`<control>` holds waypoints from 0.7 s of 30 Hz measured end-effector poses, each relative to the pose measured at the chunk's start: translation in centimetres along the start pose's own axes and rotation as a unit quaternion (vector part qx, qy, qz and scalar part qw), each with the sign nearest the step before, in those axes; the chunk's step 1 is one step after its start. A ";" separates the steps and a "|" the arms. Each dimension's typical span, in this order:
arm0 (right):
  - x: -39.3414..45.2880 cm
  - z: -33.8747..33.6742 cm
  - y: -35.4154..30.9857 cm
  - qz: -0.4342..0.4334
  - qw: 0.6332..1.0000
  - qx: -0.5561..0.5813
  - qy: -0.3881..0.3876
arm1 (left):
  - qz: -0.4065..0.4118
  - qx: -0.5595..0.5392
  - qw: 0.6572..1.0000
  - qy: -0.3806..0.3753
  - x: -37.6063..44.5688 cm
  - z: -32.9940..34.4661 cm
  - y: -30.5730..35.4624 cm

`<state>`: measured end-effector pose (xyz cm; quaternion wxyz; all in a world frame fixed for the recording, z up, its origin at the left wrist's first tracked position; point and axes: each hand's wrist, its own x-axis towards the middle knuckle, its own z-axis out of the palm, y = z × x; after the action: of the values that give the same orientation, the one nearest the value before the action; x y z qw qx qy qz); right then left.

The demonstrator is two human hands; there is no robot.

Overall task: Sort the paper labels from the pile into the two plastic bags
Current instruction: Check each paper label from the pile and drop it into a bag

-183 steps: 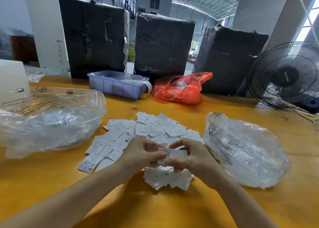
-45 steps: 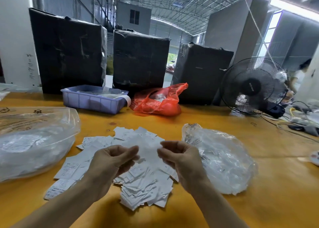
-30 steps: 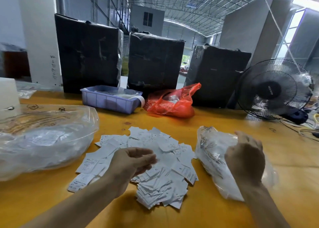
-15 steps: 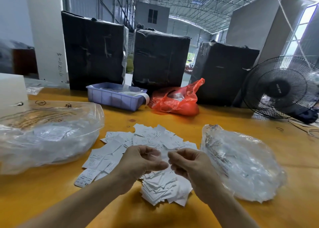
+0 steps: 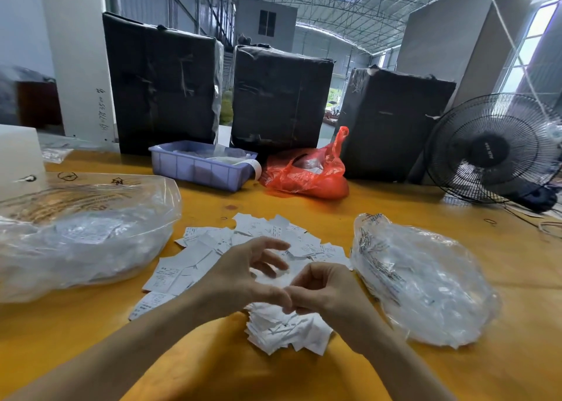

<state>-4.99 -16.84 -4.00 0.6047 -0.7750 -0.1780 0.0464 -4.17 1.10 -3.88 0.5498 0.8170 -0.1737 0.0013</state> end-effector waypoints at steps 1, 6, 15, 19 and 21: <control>0.0 0.0 0.1 -0.016 1.000 -0.019 0.001 | 0.023 0.058 0.998 -0.007 0.1 0.0 -0.1; 0.2 0.2 -0.1 -0.078 0.995 -0.043 0.050 | 0.045 0.122 0.992 -0.006 0.0 0.5 -0.2; 1.5 -5.2 3.2 0.025 0.901 -0.373 0.222 | -0.087 -0.051 0.990 0.101 0.6 -0.2 -0.8; 1.6 -4.3 4.1 0.087 0.875 -0.455 0.139 | -0.089 -0.092 0.985 0.114 0.5 0.0 -1.0; 1.7 -4.1 4.1 0.096 0.871 -0.461 0.136 | -0.092 -0.101 0.983 0.119 0.5 0.2 -1.2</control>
<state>-1.35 -20.88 -6.60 0.1890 -0.9777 -0.0199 -0.0892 -3.44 1.22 -4.92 0.6442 0.7637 -0.0300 0.0301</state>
